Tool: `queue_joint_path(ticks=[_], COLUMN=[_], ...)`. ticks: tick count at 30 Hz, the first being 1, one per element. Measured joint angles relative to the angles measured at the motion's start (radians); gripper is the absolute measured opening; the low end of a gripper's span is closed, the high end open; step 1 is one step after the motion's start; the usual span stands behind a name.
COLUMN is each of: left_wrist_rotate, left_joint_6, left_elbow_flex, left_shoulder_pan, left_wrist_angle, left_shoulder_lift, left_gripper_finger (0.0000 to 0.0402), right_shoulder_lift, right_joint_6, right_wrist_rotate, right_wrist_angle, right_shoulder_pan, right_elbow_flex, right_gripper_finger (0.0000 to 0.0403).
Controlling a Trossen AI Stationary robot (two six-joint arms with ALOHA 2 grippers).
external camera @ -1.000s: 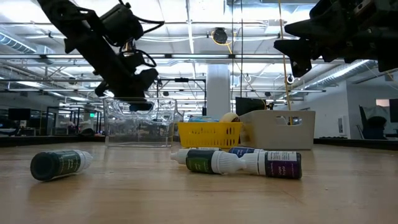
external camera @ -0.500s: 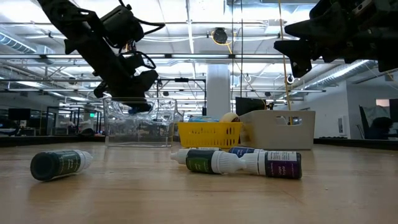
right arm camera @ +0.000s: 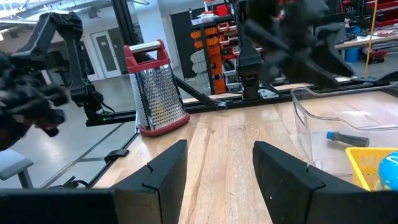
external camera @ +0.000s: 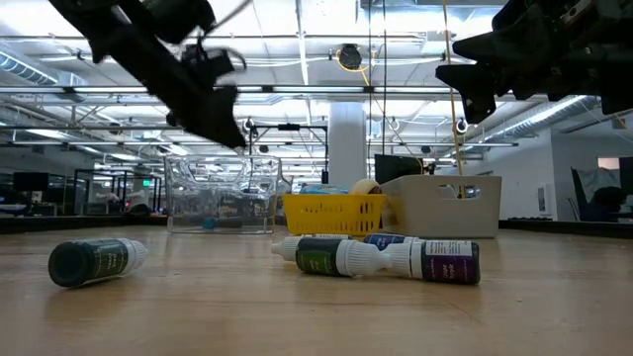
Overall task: Pick & Place Food Item
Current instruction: Put the black food coloring bottle into the transparent bin
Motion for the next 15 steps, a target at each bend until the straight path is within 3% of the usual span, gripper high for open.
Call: queue_joint_path(ticks=[5, 11, 15], left_wrist_rotate=[0.192, 0.547, 0.622], left_joint_6=[0.044, 0.021, -0.010], left_elbow_flex=[0.000, 0.001, 0.001], left_shoulder_pan=[-0.092, -0.223, -0.332], left_wrist_angle=[0.075, 0.183, 0.201], left_shoulder_lift=[-0.100, -0.134, -0.108], left_gripper_finger=[0.0198, 0.0198, 0.0198], right_shoulder_lift=[0.000, 0.000, 0.000], right_joint_6=[0.000, 0.000, 0.000], right_wrist_rotate=[0.000, 0.003, 0.003], right_wrist_angle=[0.000, 0.000, 0.000], right_shoulder_pan=[0.000, 0.000, 0.000], right_elbow_flex=[0.000, 0.000, 0.000], right_gripper_finger=[0.0171, 0.0171, 0.0171])
